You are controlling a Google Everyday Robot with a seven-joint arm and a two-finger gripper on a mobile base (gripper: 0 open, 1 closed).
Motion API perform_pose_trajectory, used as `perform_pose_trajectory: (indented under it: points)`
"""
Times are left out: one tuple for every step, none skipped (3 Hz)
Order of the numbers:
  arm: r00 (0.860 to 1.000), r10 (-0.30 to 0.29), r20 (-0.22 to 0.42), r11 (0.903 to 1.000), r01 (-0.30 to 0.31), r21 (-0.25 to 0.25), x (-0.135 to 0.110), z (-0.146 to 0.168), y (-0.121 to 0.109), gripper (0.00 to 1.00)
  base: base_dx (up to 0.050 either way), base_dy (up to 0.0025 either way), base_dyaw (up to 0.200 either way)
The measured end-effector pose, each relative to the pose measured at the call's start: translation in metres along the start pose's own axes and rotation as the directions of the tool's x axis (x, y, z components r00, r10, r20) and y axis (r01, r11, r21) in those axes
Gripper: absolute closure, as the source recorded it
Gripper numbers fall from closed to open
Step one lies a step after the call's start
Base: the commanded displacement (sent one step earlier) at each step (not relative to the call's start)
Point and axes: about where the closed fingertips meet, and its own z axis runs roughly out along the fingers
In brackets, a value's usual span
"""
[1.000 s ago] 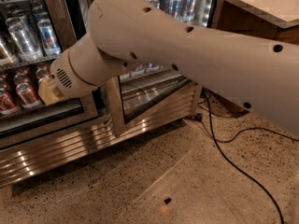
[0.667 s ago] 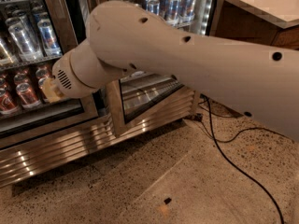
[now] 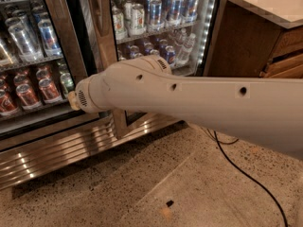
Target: Open right fridge door
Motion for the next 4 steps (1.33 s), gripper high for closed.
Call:
perform_pose_trajectory:
  points:
    - [0.981,-0.023,0.193,0.9917,-0.002,0.128,-0.034,-0.011,-0.062,1.0,0.0,0.0,0.0]
    - [0.982,-0.023,0.19,0.9917,-0.002,0.128,-0.034,-0.011,-0.061,1.0,0.0,0.0,0.0]
    - [0.971,-0.047,0.236,0.9921,0.018,0.124,-0.054,-0.008,-0.062,1.0,0.0,0.0,0.0]
    - [0.946,-0.067,0.318,0.9897,0.022,0.142,-0.096,-0.015,-0.079,1.0,0.0,0.0,0.0]
